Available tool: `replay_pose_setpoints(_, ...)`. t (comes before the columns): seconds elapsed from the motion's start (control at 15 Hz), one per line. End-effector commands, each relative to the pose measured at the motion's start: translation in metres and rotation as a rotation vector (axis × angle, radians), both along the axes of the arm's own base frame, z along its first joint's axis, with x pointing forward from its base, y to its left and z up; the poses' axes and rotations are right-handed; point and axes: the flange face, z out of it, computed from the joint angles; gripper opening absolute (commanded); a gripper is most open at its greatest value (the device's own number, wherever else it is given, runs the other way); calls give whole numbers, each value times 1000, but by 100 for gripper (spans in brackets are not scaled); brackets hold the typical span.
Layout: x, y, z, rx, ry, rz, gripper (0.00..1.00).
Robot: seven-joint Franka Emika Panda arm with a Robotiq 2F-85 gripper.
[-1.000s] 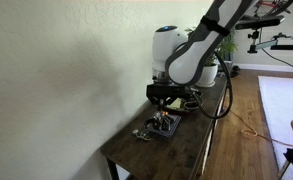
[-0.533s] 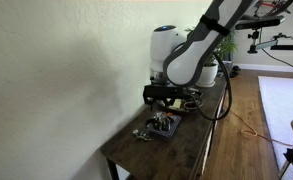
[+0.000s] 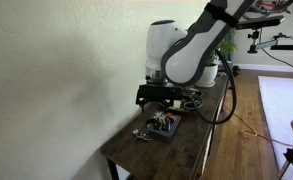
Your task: Put the keys on the table on the rectangular thing
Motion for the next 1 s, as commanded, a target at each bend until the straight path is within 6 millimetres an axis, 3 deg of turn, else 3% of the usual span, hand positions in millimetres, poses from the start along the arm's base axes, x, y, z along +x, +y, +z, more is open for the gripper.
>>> replay_pose_setpoints(0.0, -17, 18, 13, 31, 0, -5, 100)
replay_pose_setpoints(0.47, -19, 49, 14, 76, 1, -7, 100)
replay_pose_setpoints(0.93, -51, 83, 36, 74, 32, 191, 100)
